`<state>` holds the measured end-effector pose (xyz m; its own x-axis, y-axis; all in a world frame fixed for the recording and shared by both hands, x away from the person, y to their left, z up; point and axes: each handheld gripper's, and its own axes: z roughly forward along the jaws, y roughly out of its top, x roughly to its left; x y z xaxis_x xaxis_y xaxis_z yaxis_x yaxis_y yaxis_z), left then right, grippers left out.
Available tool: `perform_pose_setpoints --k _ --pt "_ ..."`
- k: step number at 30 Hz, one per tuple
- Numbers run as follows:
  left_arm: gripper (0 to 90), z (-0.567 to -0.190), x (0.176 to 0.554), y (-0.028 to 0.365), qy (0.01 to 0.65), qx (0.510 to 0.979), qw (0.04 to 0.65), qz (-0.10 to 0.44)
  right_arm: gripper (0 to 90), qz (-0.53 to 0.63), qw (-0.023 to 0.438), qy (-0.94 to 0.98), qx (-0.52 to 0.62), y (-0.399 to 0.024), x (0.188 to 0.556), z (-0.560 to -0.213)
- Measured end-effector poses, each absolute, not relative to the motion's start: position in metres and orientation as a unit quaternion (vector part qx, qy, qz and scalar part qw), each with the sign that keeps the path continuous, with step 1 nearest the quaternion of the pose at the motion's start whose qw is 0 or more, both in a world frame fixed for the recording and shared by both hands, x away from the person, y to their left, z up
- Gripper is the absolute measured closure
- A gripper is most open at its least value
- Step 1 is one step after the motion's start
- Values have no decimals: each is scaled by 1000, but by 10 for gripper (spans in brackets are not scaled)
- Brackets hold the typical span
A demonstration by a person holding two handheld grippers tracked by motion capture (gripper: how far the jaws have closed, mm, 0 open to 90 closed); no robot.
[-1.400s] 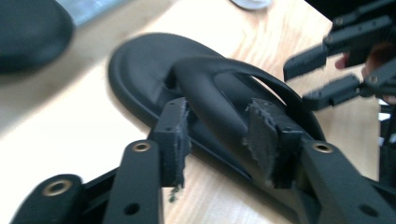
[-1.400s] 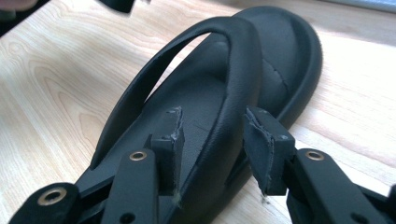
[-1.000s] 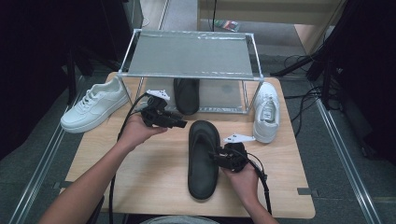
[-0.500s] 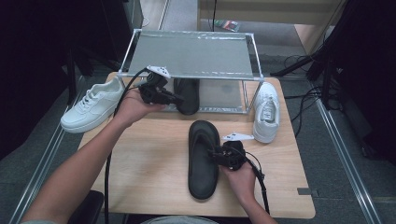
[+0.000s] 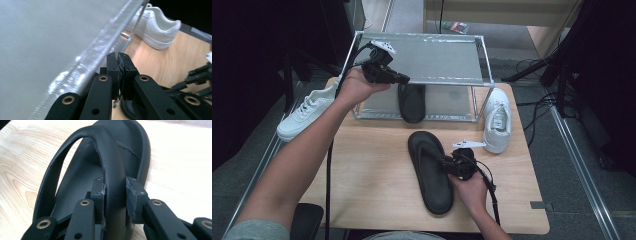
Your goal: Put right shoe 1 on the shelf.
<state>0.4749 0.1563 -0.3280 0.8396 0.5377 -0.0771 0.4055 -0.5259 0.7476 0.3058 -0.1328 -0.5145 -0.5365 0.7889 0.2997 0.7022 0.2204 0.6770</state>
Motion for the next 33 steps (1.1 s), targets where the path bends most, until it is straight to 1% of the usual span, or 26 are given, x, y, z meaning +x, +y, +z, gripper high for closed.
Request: perform_pose_setpoints --k 4,7,17,25,27,33 --pt "885 -328 484 159 279 865 407 88 728 396 50 778 485 -133 307 -513" --pt "879 -333 490 162 280 869 398 91 731 396 45 776 488 -134 308 -512" --pt "887 -341 502 165 287 870 391 86 733 397 54 770 497 -141 315 -502" --pt "886 -345 507 168 288 874 382 89 734 399 72 762 505 -151 327 -486" --pt "888 -346 507 167 285 874 384 91 733 396 85 758 511 -155 334 -482" --pt "886 -349 509 168 283 872 389 90 733 386 93 749 530 -158 352 -481"
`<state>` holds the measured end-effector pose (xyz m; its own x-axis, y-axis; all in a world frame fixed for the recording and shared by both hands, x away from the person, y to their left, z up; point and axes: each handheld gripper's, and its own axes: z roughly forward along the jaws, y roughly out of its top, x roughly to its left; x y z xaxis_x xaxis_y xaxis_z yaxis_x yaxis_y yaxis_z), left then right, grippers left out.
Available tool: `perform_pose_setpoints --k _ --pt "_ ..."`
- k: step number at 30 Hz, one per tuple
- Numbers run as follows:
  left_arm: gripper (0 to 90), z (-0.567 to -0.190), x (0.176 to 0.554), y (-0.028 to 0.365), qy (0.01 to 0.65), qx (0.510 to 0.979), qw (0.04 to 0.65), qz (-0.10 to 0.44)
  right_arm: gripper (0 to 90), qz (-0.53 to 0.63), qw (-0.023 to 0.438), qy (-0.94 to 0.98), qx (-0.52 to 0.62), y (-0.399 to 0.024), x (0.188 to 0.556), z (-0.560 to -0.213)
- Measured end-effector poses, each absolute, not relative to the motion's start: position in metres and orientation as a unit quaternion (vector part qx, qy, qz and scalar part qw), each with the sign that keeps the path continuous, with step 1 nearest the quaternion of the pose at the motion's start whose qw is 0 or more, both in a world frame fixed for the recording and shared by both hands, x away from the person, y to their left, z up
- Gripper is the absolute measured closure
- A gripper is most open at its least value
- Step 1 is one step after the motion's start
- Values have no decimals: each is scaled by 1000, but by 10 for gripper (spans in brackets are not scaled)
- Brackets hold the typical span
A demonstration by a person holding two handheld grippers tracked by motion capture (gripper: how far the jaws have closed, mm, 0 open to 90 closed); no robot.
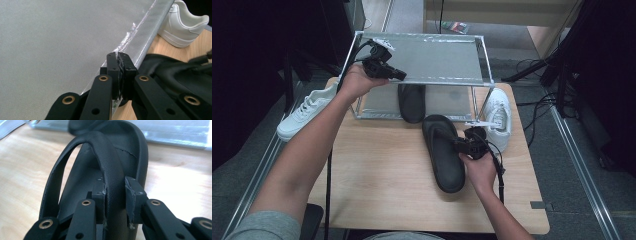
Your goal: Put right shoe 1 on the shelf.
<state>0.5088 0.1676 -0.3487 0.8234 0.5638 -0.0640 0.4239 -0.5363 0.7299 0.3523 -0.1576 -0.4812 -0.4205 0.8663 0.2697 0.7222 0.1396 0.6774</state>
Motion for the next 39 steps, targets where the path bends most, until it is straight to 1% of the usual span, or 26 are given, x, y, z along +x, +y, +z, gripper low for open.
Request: perform_pose_setpoints --k 8,11,13,17,24,29,31,32,33,35,39 --pt "885 -351 508 170 285 867 400 87 732 374 122 738 548 -155 380 -487" --pt "888 -351 508 170 284 867 399 87 733 376 124 729 558 -152 391 -491" --pt "888 -351 508 170 283 868 398 89 732 386 116 719 566 -151 399 -491" --pt "892 -351 508 169 282 869 396 89 731 384 134 716 567 -141 413 -489" --pt "894 -352 508 172 281 868 402 83 728 390 146 709 569 -132 433 -494" --pt "895 -352 508 171 282 868 400 84 725 387 160 711 565 -130 441 -499" --pt "895 -352 508 171 281 869 399 86 717 388 157 711 564 -131 442 -501" --pt "895 -352 508 170 280 869 398 87 701 388 157 712 564 -131 442 -501" --pt "895 -352 508 170 281 869 397 88 663 386 160 713 563 -131 442 -500" --pt "895 -352 508 170 281 870 396 88 634 389 167 718 553 -132 441 -499" --pt "895 -351 508 170 282 870 396 88 632 390 165 723 546 -134 436 -492"
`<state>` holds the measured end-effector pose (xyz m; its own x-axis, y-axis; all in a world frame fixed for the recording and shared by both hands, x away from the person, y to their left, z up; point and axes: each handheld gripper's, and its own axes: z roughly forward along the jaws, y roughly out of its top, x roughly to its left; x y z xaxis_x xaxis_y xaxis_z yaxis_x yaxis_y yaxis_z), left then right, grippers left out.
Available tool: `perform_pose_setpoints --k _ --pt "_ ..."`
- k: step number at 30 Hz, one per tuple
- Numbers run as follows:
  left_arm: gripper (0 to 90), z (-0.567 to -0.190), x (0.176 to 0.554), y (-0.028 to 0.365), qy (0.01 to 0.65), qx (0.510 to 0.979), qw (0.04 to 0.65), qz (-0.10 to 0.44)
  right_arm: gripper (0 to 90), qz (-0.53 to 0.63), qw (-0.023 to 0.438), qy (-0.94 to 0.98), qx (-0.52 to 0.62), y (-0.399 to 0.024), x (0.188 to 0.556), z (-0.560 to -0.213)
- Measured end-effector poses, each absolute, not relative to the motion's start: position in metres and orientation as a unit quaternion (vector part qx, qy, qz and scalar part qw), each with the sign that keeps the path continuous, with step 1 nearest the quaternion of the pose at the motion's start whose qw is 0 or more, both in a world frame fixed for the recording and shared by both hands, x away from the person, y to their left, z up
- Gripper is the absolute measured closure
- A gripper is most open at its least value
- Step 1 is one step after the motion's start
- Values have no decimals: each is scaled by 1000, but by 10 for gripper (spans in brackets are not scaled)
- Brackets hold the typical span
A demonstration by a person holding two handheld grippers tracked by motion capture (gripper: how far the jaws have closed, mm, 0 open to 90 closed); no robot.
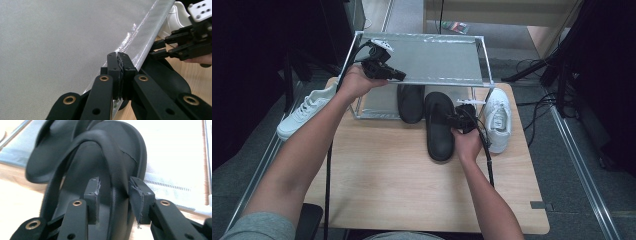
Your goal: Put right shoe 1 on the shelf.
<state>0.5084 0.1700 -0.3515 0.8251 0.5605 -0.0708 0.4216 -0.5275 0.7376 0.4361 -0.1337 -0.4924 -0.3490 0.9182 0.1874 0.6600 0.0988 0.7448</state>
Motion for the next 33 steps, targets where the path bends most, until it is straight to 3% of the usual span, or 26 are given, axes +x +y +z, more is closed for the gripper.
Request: perform_pose_setpoints --k 6,13,17,33 --pt "895 -351 508 169 283 870 394 88 629 399 170 727 532 -135 424 -480" --pt "895 -351 508 169 283 870 393 88 832 406 151 750 500 -136 391 -473" --pt "894 -351 507 168 284 871 391 91 899 413 144 755 488 -138 369 -476" --pt "894 -353 509 171 291 865 401 82 900 382 108 794 460 -134 306 -515"
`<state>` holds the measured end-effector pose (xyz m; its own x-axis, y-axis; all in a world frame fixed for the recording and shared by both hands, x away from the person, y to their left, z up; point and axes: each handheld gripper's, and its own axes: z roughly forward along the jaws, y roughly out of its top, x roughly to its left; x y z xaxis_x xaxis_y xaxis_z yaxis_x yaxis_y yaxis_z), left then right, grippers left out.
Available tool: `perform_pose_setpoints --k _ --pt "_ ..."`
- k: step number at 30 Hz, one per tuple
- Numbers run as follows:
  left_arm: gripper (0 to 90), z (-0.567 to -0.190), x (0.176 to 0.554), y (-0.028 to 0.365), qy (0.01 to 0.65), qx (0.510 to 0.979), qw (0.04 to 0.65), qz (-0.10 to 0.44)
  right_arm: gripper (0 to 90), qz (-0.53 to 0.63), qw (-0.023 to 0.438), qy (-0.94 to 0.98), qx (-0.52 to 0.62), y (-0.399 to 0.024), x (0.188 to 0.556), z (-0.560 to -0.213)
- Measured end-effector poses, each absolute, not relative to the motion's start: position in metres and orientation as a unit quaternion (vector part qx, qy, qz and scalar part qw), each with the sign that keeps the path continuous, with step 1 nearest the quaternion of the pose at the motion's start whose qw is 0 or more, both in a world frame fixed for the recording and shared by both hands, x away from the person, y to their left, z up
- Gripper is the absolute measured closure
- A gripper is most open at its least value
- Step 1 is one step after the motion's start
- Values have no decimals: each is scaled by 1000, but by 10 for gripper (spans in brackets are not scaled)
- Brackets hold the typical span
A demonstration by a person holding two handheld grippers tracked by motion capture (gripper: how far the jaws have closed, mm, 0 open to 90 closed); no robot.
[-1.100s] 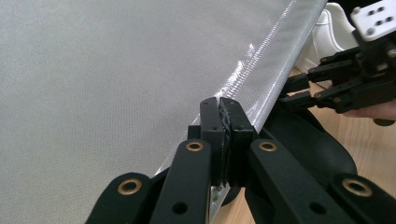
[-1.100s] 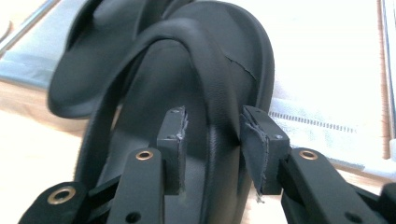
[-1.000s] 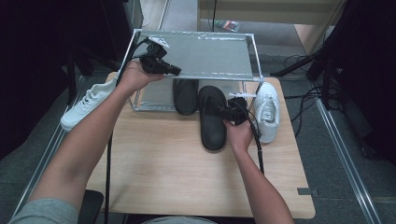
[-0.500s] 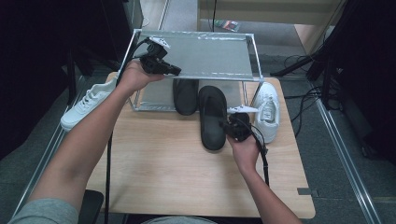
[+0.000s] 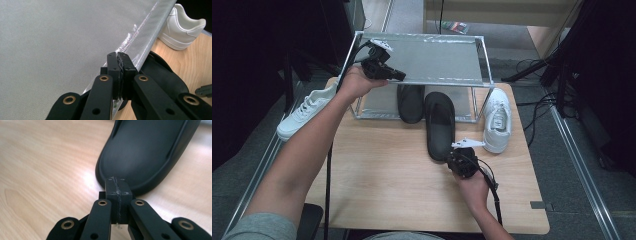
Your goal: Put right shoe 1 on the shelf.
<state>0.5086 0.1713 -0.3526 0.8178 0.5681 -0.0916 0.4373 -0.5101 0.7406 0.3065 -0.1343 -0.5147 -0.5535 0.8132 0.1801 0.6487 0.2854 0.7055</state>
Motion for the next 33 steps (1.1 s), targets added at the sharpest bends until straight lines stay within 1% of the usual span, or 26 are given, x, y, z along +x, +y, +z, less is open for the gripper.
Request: perform_pose_setpoints --k 3,7,14,33 --pt "894 -353 509 171 290 865 401 83 900 369 105 800 460 -133 303 -521" --pt "894 -353 508 171 288 866 400 84 900 349 119 810 455 -131 304 -528" --pt "894 -353 508 171 289 866 399 84 900 347 127 814 448 -129 309 -529" --pt "893 -353 509 171 290 865 400 82 900 369 133 792 469 -131 345 -528"
